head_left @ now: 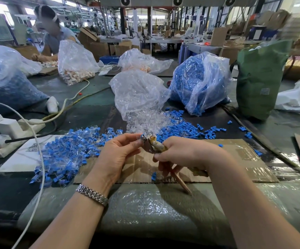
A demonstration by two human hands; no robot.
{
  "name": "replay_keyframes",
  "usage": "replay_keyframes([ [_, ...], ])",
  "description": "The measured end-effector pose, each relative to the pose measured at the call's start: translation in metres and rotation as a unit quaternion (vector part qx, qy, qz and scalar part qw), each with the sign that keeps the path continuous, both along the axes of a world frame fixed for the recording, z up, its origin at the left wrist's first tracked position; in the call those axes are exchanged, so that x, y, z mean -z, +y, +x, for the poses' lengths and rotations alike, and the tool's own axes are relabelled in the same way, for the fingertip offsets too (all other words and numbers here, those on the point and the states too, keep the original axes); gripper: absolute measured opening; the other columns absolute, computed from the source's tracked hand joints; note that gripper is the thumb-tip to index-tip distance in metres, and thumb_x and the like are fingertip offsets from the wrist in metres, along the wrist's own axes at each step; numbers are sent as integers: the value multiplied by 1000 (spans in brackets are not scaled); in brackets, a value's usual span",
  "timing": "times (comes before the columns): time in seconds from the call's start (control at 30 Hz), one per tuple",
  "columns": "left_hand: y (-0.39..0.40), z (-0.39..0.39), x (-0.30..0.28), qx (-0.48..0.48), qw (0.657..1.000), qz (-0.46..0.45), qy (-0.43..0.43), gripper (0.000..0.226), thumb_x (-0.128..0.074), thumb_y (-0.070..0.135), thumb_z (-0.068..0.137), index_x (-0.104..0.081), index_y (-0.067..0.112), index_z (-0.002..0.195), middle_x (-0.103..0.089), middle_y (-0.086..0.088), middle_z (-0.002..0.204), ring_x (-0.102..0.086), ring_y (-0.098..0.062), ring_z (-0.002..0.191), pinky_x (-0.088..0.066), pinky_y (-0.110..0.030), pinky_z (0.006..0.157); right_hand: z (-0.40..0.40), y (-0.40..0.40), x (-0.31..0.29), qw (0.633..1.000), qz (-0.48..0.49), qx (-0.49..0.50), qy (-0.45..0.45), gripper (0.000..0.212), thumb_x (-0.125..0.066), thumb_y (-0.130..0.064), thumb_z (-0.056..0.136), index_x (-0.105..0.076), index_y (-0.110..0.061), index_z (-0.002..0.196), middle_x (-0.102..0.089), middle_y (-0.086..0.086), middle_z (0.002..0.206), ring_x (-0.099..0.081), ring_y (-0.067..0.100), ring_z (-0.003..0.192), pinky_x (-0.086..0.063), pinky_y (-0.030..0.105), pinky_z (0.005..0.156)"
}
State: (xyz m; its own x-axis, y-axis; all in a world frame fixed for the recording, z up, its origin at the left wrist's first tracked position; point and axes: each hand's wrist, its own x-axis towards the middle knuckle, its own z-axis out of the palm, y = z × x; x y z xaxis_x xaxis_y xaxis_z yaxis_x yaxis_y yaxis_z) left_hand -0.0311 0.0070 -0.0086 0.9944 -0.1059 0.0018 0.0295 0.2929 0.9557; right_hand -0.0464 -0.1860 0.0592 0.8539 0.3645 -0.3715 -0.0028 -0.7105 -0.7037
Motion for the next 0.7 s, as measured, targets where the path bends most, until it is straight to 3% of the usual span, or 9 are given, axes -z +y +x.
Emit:
replay_keyframes([
  [0.07, -1, -2, -1, -10, 1000, 13, 4, 25, -80, 17, 69, -82, 17, 94, -78, -11, 102, -73, -16, 85, -61, -22, 73, -2, 1, 3, 1000, -11, 3, -14, 31, -53, -32, 103, -64, -3, 103, -72, 5, 81, -73, 20, 73, -61, 39, 80],
  [0.17, -2, -5, -3, -20, 999, 35, 13, 28, -79, 19, 69, -82, 18, 97, -77, -15, 104, -70, -20, 85, -62, -31, 78, -4, 5, 10, 998, -26, 19, -47, 43, -53, -45, 102, -66, -6, 92, -64, 3, 70, -63, 17, 59, -55, 33, 65],
  [0.23, -3, -7, -4, -33, 998, 57, 17, 27, -78, 19, 69, -82, 18, 96, -76, -19, 104, -69, -22, 86, -59, -37, 80, -5, 7, 14, 996, -45, 23, -68, 48, -51, -50, 101, -65, -6, 89, -61, 5, 69, -58, 19, 57, -51, 32, 65],
  [0.37, -5, -10, -8, -38, 997, 61, 17, 25, -77, 20, 69, -82, 21, 93, -77, -16, 101, -70, -19, 83, -61, -32, 77, -7, 5, 16, 997, -28, 33, -71, 48, -52, -52, 100, -62, -12, 76, -61, 0, 59, -59, 13, 48, -49, 25, 54],
  [0.47, -4, -11, -9, -38, 997, 74, -2, 25, -76, 21, 72, -81, 16, 96, -78, -11, 99, -72, -22, 89, -62, -33, 82, -11, 2, 12, 998, -3, 29, -47, 49, -50, -57, 98, -69, -12, 92, -72, 8, 77, -72, 22, 67, -61, 39, 75],
  [0.53, -3, -10, -7, -78, 992, 98, -29, 20, -77, 19, 79, -78, 16, 99, -78, -7, 96, -72, -20, 88, -60, -31, 83, -10, -6, 9, 998, 19, 43, -34, 49, -51, -58, 98, -68, -12, 97, -75, 9, 82, -75, 25, 73, -61, 42, 78],
  [0.6, 0, -7, -2, -163, 970, 172, -59, 13, -76, 13, 87, -74, 19, 99, -76, -3, 94, -70, -16, 84, -58, -28, 80, -6, -17, 7, 994, 13, 84, -61, 49, -55, -58, 96, -65, -10, 93, -74, 9, 81, -72, 23, 67, -59, 43, 73],
  [0.7, 5, -3, 5, -285, 891, 338, -106, 20, -71, 10, 92, -68, 22, 108, -65, 2, 106, -62, -9, 82, -53, -22, 76, 5, -36, 11, 969, -114, 165, -142, 42, -59, -56, 93, -59, -15, 81, -66, 6, 76, -61, 20, 65, -48, 35, 59],
])
